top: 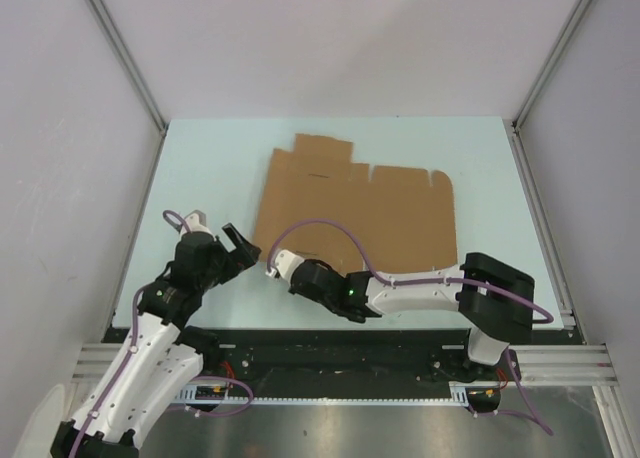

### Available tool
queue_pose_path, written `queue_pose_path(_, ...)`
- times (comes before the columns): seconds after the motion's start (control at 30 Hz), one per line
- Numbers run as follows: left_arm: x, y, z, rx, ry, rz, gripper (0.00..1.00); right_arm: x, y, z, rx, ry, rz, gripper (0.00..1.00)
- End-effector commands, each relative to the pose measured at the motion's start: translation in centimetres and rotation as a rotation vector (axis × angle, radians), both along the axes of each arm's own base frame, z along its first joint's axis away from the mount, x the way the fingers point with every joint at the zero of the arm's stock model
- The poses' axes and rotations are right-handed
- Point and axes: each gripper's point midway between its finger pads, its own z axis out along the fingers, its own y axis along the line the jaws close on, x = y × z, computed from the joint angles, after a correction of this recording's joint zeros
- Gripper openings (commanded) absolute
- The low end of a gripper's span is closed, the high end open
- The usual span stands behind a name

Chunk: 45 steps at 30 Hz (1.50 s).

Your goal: Fold the paper box

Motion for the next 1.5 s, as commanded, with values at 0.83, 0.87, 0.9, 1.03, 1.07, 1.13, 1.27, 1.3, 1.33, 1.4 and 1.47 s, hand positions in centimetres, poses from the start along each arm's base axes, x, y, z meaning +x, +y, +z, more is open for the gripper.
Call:
queue_pose_path(0.83,8.9,-3.5,4.3,-0.143,-0.153,0.039,1.0,14.0,-2.7,11.9,0.319,0.189,-0.772,0.74)
queue_pose_path(0.87,9.2,-3.4,4.4,-0.148,-0.158,0.053,1.0,13.9,-3.8,13.9,0.35,0.168,-0.78,0.74)
queue_pose_path(0.9,9.4,-3.6,4.3,-0.156,-0.166,0.062,1.0,13.8,-4.6,14.8,0.362,0.154,-0.785,0.74)
queue_pose_path(1.03,10.7,-5.5,3.1,-0.223,-0.143,0.078,1.0,13.1,-8.5,18.1,0.429,0.109,-0.813,0.74)
queue_pose_path(1.07,10.7,-6.8,2.8,-0.228,-0.128,0.054,1.0,12.7,-9.4,17.9,0.426,0.112,-0.818,0.74)
queue_pose_path(1.13,11.5,-8.2,1.4,-0.226,-0.082,0.055,1.0,12.3,-11.1,19.5,0.478,0.11,-0.83,0.74)
queue_pose_path(1.27,12.7,-10.8,-1.4,-0.279,-0.034,0.042,0.97,11.4,-13.3,20.8,0.517,0.104,-0.835,0.74)
queue_pose_path(1.3,13.2,-11.3,-1.4,-0.303,-0.049,0.036,0.95,11.2,-13.8,20.8,0.511,0.102,-0.836,0.74)
queue_pose_path(1.33,13.4,-11.8,-2.6,-0.306,-0.019,0.029,0.94,11.0,-14.4,21.3,0.516,0.092,-0.839,0.74)
queue_pose_path(1.4,14.2,-12.6,-2.6,-0.309,-0.023,0.004,0.9,10.8,-15.3,21.5,0.508,0.081,-0.847,0.74)
queue_pose_path(1.47,14.4,-13.1,-4.0,-0.272,0.023,-0.032,0.88,10.7,-16.4,21.3,0.5,0.08,-0.864,0.73)
